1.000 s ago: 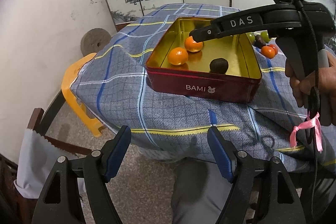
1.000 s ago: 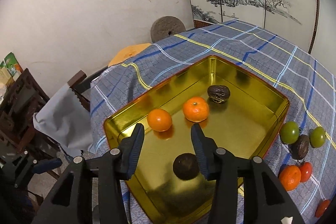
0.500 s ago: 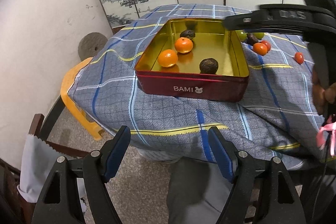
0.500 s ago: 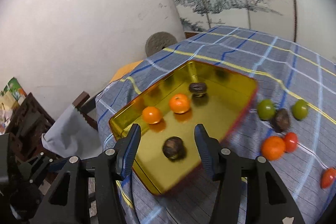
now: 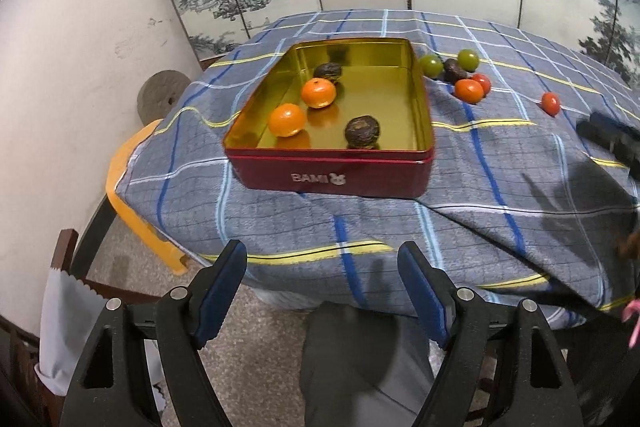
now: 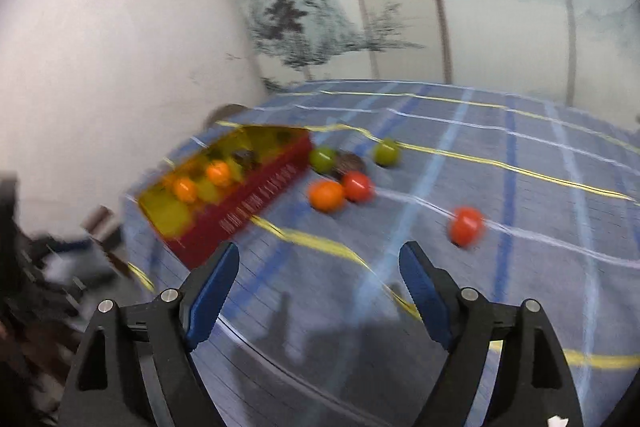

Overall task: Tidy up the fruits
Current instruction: 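Withdraw the right gripper from the tray toward the remaining fruits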

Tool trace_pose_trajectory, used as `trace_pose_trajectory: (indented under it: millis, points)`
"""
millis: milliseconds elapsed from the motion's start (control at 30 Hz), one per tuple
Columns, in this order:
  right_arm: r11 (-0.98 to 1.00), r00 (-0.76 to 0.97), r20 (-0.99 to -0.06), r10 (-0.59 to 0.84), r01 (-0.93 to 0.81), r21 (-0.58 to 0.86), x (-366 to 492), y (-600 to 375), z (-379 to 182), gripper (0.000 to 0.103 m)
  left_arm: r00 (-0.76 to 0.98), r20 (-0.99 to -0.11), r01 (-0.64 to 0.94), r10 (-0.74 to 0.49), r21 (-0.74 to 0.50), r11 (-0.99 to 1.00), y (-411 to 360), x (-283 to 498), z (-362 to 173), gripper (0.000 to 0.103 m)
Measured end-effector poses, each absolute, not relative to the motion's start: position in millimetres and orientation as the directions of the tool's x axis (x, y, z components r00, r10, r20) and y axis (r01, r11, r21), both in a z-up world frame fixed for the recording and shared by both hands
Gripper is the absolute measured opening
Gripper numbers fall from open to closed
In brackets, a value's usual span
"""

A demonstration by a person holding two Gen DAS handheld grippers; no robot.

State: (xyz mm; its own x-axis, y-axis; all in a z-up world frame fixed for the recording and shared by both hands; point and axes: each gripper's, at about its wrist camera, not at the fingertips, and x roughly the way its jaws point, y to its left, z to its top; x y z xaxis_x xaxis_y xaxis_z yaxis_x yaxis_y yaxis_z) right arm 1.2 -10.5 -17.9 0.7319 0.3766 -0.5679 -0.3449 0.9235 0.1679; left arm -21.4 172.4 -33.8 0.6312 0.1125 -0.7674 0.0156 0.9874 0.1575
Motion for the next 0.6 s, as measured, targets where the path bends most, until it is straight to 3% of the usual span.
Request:
trace_pose_trajectory:
  millis: [300,600]
  points:
    - [0.953,0.789,-0.535,0.303,-0.259,0.158,-37.3,-21.1,-24.5,0.085,0.622,-0.778,0.050,0.091,0.156,0.987,158.3,-29.5,-33.8,0.078]
    - [0.901,0.712,-0.557,0.428,-0.381,0.207,-84.0,28.7,-43.7,0.088,0.640,-0.762,0.042,0.104,0.170,0.985,164.3,-34.9,-24.3,0.078]
